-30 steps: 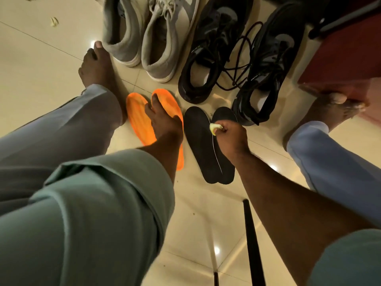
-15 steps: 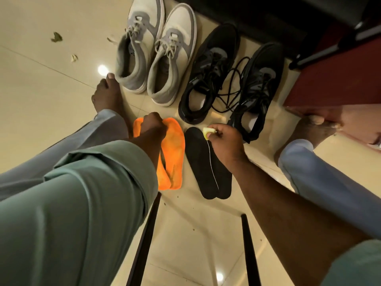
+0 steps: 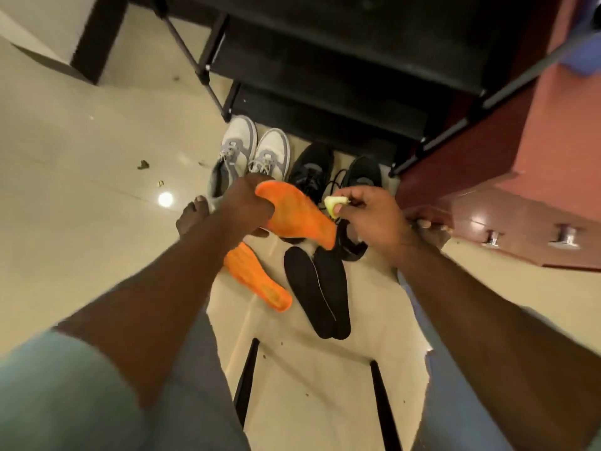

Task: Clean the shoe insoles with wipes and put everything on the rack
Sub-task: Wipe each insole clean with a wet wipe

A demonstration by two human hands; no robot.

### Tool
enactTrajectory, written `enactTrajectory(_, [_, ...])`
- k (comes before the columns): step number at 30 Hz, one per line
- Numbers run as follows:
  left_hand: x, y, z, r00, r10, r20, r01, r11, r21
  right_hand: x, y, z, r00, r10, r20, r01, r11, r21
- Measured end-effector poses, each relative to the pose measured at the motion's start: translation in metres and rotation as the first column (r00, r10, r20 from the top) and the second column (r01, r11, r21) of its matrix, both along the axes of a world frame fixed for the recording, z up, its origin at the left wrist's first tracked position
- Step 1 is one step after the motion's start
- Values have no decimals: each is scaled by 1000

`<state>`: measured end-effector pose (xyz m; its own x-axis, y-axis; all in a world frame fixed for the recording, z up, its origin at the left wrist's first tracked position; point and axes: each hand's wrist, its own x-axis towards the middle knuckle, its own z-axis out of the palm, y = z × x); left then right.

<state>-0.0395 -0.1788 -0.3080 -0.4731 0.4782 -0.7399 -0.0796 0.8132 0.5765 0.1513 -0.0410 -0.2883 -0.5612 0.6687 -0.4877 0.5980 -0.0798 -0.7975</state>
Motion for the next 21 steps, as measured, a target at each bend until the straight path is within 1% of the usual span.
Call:
enactTrajectory(1, [10, 5, 24, 990, 134, 45, -137, 988, 74, 5, -1, 17, 1000, 2, -30, -1, 1000, 17])
enactTrajectory(2, [22, 11, 43, 953, 248, 175, -271, 954, 125, 10, -3, 29, 998, -9, -59, 11, 999, 35])
enactTrajectory(3, [34, 11, 61, 922, 252, 295, -322, 922, 217, 15, -4, 38, 995, -32, -92, 37, 998, 46])
enactTrajectory(4, [57, 7, 86, 871, 220, 438, -355, 900, 253, 17, -6, 44, 990, -61, -125, 67, 997, 47])
enactTrajectory(5, [52, 3, 76, 817, 243, 523, -433, 857, 278, 18, -7, 46, 986, -83, -145, 91, 995, 49])
enactTrajectory(6, [62, 6, 83, 770, 235, 593, -472, 835, 281, 16, -6, 46, 984, -98, -148, 109, 992, 68])
enactTrajectory(8, [56, 14, 67, 660, 255, 707, -538, 817, 208, 7, -2, 41, 985, -106, -137, 123, 985, 118])
enactTrajectory(10, [54, 28, 64, 610, 219, 761, -530, 827, 187, -4, -1, 36, 990, -65, -128, 90, 977, 193])
enactTrajectory(11, [51, 34, 61, 563, 174, 808, -518, 836, 181, -9, -2, 34, 992, -21, -121, 51, 966, 255])
enactTrajectory(13, [45, 44, 50, 486, 117, 866, -511, 842, 173, -19, -4, 29, 994, 65, -90, -25, 920, 391])
enactTrajectory(14, [42, 48, 45, 464, 97, 881, -506, 845, 173, -22, -5, 26, 993, 93, -77, -50, 898, 437])
enactTrajectory(16, [39, 55, 38, 425, 123, 897, -539, 831, 141, -28, -7, 21, 987, 150, -66, -100, 873, 477])
enactTrajectory(17, [38, 58, 35, 391, 130, 911, -559, 820, 123, -31, -8, 19, 980, 185, -69, -129, 864, 487])
enactTrajectory(21, [36, 66, 31, 365, 168, 916, -593, 800, 89, -39, -16, 16, 947, 314, -66, -229, 805, 547])
